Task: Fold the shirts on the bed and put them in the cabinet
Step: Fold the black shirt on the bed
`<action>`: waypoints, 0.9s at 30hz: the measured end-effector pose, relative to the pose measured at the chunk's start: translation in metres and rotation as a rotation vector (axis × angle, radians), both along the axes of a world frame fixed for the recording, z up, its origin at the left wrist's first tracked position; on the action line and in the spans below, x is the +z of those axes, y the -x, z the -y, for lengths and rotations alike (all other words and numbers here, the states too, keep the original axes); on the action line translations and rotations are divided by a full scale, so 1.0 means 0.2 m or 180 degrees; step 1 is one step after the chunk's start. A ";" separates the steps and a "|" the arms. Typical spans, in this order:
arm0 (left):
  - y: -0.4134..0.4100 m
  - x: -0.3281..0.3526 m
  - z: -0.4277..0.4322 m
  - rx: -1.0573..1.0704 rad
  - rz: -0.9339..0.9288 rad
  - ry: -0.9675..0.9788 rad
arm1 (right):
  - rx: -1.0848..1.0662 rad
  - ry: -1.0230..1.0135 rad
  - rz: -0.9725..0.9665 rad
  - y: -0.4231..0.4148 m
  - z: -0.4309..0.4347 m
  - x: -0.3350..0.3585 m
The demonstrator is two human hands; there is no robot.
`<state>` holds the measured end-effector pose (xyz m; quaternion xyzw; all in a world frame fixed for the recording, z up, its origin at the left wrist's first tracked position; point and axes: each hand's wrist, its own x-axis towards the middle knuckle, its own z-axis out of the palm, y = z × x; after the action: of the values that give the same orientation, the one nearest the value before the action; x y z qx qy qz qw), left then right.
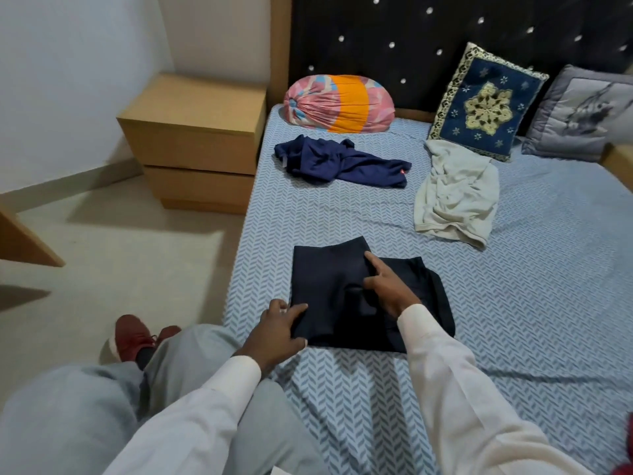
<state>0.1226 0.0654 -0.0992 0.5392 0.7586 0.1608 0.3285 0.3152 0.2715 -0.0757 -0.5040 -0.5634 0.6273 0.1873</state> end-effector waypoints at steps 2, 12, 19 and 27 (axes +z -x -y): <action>-0.05 -0.04 -0.02 -0.0239 -0.0144 0.0079 | -0.0234 0.0025 0.0095 -0.14 -0.06 -0.01; -0.21 -0.08 -0.11 -0.0578 -0.0416 0.0033 | -0.0660 -0.0073 0.0524 -0.57 -0.21 -0.02; -0.25 -0.09 -0.11 -0.0474 -0.0481 -0.0122 | -0.0383 -0.0116 0.0585 -0.61 -0.16 0.02; -0.27 -0.10 -0.12 -0.0562 -0.0696 -0.0319 | -0.0598 0.0189 0.0350 -0.81 0.10 0.11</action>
<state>0.1776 0.0897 -0.1195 0.6338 0.7306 0.1093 0.2294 0.4773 0.2505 -0.0543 -0.5936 -0.5043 0.5947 0.1991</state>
